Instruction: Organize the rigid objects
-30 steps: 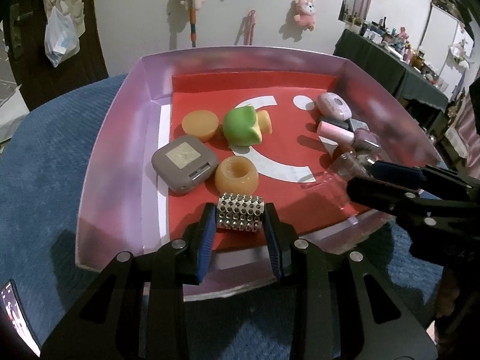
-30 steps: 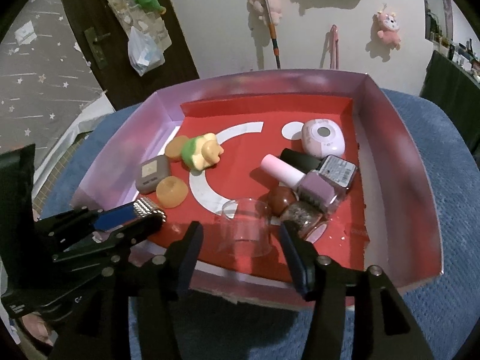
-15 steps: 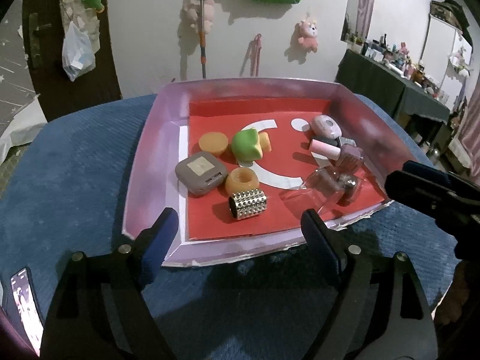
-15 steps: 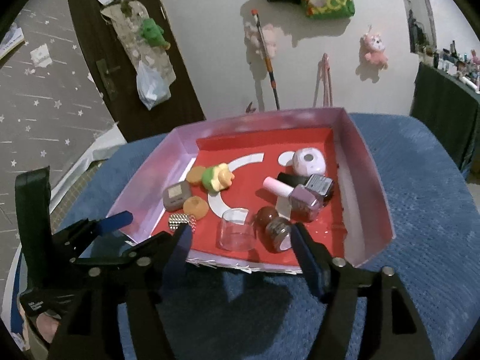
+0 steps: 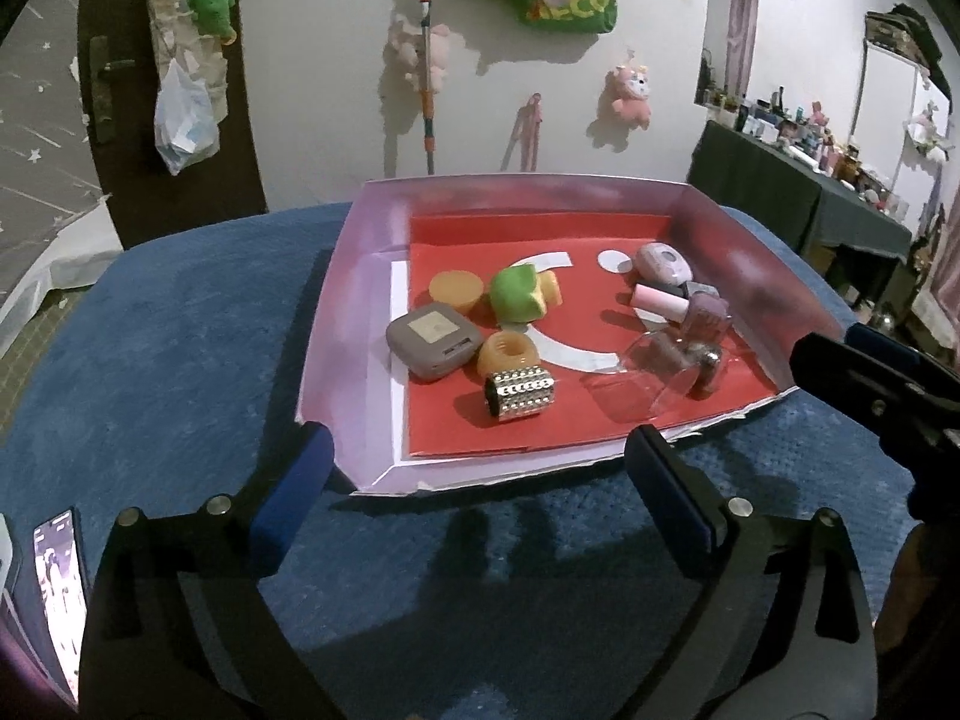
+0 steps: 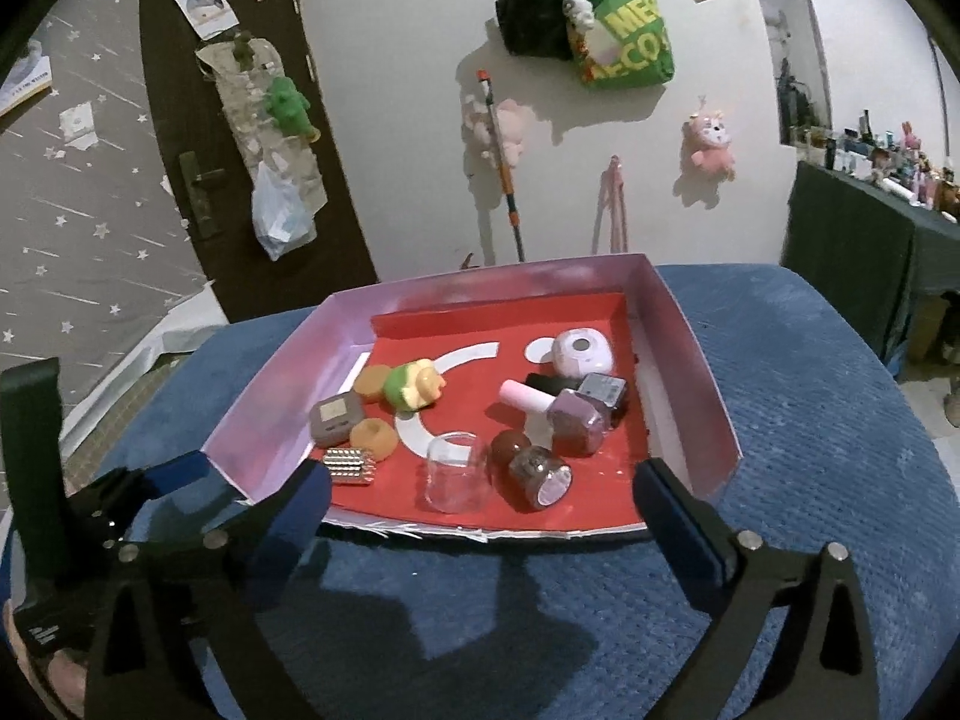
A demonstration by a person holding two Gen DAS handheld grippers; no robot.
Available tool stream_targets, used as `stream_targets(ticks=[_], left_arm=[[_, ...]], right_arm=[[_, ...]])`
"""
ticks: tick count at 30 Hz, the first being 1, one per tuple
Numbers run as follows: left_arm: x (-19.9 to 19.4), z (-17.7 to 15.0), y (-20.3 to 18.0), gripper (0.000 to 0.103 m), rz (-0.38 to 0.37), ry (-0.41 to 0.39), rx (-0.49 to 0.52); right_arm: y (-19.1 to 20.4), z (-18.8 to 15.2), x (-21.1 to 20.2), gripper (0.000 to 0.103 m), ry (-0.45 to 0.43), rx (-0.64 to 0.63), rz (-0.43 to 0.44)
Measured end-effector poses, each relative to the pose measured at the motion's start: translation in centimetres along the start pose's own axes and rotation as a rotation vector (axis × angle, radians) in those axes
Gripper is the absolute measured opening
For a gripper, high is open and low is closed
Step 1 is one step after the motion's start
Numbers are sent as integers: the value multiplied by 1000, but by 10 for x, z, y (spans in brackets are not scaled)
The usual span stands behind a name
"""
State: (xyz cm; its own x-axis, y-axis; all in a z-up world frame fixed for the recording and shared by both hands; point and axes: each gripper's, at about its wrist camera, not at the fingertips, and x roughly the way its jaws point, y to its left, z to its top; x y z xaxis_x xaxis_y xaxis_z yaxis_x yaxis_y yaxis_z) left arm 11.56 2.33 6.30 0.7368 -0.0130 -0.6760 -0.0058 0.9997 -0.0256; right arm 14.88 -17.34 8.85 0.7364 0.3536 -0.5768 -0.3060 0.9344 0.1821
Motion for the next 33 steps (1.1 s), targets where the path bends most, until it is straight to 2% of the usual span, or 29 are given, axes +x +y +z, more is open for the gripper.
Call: stream_targets(ticks=[2,10,33], left_arm=[[0,-2,2,103,7,-5,-8],[3,-6,7,103,18,-14,-17],[18,-13,1,103,31,31,6]], right_arm=[[-1,-3,2,103,-4,1,-20],[-3,-16,13,103,2,-2,-86],[-9,-28,35,103,86,-15,-121]])
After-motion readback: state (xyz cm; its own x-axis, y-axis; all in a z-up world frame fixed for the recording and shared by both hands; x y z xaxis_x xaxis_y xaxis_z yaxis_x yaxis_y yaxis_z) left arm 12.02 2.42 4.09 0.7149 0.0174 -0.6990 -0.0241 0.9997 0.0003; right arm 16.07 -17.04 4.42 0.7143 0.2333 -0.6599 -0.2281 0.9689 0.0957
